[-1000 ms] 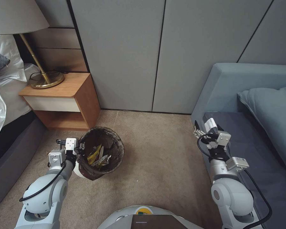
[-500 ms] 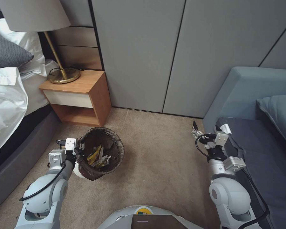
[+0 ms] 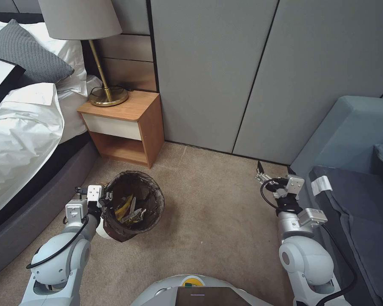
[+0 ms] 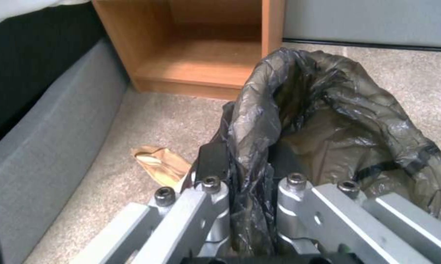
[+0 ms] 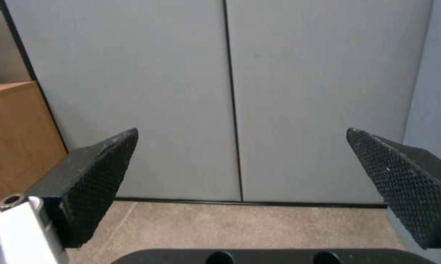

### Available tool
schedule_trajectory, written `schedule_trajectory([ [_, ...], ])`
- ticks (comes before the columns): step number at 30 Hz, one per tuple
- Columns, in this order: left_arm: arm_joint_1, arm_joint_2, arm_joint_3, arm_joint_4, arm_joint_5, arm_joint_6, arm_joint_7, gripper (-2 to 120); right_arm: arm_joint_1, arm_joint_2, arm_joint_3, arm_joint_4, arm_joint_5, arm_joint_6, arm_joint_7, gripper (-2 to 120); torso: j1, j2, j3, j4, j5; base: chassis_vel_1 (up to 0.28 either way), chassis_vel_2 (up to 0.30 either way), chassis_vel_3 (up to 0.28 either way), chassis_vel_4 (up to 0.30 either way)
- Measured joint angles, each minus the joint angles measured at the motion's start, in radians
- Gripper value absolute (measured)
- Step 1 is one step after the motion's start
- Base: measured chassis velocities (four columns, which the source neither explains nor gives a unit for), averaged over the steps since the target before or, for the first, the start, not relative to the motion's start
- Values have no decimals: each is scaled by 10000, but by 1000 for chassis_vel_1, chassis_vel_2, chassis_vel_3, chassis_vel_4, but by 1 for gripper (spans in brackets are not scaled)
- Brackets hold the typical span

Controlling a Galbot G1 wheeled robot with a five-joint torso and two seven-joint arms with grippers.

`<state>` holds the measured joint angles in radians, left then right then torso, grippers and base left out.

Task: Pick up the trash bin, then pick up the garbage from the floor and place it into the trash bin.

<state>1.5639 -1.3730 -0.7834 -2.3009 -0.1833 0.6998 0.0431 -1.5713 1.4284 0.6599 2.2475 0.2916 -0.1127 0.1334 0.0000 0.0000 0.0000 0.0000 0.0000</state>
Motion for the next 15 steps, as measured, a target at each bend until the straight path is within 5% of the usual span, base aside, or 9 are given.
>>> schedule_trajectory([
  [15,-21,8,-38,-16,-34,45,-5,7,71,-9,-25,-59,-13,19,5,100,0,0,0,2,0,27,26,33,28],
])
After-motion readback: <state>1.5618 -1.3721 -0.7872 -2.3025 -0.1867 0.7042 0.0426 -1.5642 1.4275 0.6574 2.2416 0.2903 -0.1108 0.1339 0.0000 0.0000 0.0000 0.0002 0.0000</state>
